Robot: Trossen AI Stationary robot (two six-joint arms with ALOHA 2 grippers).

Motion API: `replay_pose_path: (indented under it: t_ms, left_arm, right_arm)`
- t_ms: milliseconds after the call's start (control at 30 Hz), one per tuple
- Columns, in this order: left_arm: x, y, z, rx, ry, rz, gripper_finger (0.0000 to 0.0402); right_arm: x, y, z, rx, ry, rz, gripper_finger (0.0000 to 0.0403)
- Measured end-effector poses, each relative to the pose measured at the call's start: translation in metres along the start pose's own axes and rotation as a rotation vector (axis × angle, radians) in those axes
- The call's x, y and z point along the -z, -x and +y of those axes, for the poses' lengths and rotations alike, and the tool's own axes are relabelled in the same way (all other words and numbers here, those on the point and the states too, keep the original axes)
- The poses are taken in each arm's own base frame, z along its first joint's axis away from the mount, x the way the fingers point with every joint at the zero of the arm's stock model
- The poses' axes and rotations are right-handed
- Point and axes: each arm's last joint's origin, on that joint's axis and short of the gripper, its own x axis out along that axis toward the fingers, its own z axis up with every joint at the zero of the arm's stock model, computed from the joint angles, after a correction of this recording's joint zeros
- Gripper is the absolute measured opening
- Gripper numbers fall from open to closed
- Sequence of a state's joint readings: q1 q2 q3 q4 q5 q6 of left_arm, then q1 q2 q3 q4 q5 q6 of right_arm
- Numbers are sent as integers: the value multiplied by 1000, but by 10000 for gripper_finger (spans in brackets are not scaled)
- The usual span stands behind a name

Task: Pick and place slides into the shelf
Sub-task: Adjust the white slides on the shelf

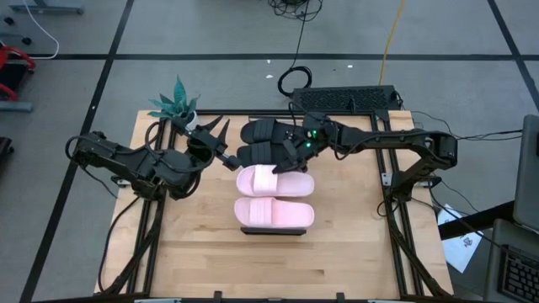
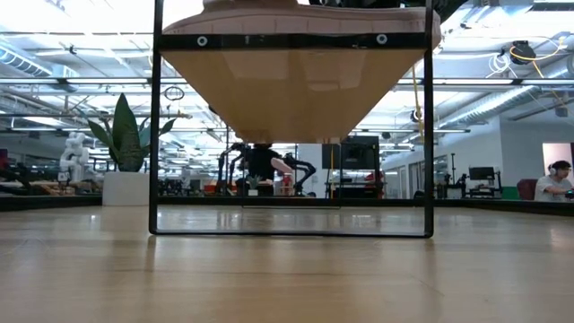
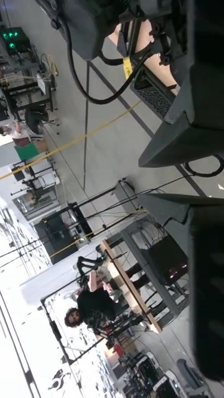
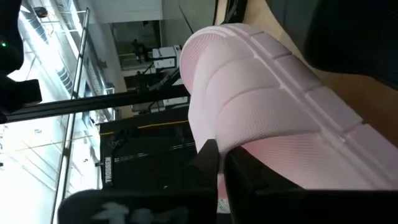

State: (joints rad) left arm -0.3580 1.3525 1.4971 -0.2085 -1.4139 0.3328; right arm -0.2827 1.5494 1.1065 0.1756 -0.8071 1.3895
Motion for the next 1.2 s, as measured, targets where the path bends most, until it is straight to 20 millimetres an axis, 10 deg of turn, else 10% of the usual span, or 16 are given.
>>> replay_pose_path:
  t_ms: [1200]
  left_arm:
    - [0, 0, 0, 3, -1, -1, 81]
  right_arm:
    - [-11, 13, 7, -87, 51, 32, 73]
